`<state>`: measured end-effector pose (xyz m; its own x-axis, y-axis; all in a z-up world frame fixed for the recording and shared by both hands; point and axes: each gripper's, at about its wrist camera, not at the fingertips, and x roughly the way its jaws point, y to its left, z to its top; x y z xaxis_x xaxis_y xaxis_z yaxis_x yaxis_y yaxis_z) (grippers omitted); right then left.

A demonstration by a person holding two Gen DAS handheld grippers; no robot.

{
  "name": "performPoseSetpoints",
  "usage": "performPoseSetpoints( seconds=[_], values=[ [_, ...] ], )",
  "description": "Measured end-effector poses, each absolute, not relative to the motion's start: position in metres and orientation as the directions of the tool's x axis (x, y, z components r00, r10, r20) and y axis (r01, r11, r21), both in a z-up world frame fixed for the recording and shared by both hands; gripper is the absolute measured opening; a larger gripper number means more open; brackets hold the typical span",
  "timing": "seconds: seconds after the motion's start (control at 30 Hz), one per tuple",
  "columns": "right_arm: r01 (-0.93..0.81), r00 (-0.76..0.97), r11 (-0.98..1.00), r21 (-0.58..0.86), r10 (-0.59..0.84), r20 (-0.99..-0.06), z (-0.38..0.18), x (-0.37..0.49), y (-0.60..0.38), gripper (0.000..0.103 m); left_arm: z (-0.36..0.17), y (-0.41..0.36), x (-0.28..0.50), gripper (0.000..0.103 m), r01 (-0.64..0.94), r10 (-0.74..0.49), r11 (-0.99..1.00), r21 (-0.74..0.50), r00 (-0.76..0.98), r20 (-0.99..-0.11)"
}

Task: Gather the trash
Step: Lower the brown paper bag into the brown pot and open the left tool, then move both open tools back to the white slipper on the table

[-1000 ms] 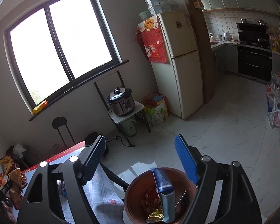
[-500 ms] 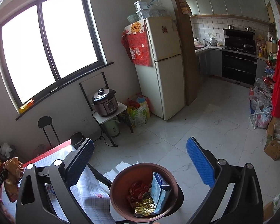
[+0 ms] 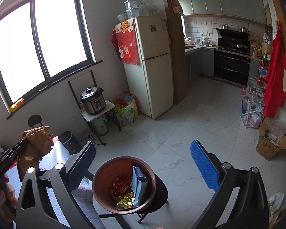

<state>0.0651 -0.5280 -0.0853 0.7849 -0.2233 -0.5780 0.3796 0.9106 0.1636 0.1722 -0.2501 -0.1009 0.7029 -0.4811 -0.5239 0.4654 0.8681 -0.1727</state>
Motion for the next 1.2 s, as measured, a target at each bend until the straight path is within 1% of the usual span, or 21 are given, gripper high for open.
performPoseSetpoints(
  seconds=[0.13,0.2,0.27,0.3,0.33,0.37,0.4,0.5,0.73,0.93,1.2],
  values=[
    [0.407,0.769,0.902,0.145,-0.252,-0.587,-0.089,0.053,-0.548,0.097,-0.111,-0.301,0.183,0.043,0.502,-0.506,0.848,-0.169,0.674,-0.538],
    [0.421,0.762,0.896,0.140,-0.265,-0.591,-0.091,0.048,-0.558,0.097,-0.115,-0.320,0.188,0.047,0.507,-0.504,0.847,-0.159,0.671,-0.544],
    [0.431,0.759,0.891,0.145,-0.271,-0.592,-0.092,0.044,-0.568,0.097,-0.116,-0.331,0.192,0.083,0.513,-0.518,0.840,-0.174,0.668,-0.534],
    [0.434,0.759,0.888,0.148,-0.272,-0.592,-0.093,0.042,-0.571,0.097,-0.114,-0.334,0.192,0.088,0.511,-0.522,0.841,-0.178,0.676,-0.521],
    [0.436,0.760,0.887,0.153,-0.272,-0.591,-0.093,0.042,-0.574,0.097,-0.113,-0.335,0.191,0.089,0.510,-0.522,0.842,-0.177,0.684,-0.510],
    [0.436,0.761,0.886,0.156,-0.270,-0.590,-0.094,0.041,-0.576,0.097,-0.112,-0.336,0.191,0.094,0.508,-0.518,0.844,-0.173,0.689,-0.507],
    [0.435,0.762,0.886,0.159,-0.268,-0.589,-0.095,0.042,-0.577,0.097,-0.110,-0.336,0.191,0.096,0.504,-0.513,0.847,-0.168,0.693,-0.506],
    [0.423,0.765,0.890,0.170,-0.250,-0.594,-0.100,0.044,-0.575,0.097,-0.109,-0.327,0.189,0.097,0.479,-0.488,0.863,-0.159,0.712,-0.504],
    [0.372,0.768,0.911,0.179,-0.194,-0.611,-0.108,0.055,-0.550,0.097,-0.106,-0.288,0.183,0.097,0.396,-0.414,0.905,-0.155,0.733,-0.540],
    [0.325,0.763,0.926,0.189,-0.140,-0.631,-0.114,0.066,-0.513,0.097,-0.100,-0.238,0.175,0.097,0.335,-0.348,0.934,-0.128,0.761,-0.547],
    [0.258,0.740,0.952,0.166,-0.085,-0.667,-0.124,0.079,-0.454,0.097,-0.095,-0.167,0.160,0.097,0.250,-0.270,0.961,-0.114,0.781,-0.563]
  ],
)
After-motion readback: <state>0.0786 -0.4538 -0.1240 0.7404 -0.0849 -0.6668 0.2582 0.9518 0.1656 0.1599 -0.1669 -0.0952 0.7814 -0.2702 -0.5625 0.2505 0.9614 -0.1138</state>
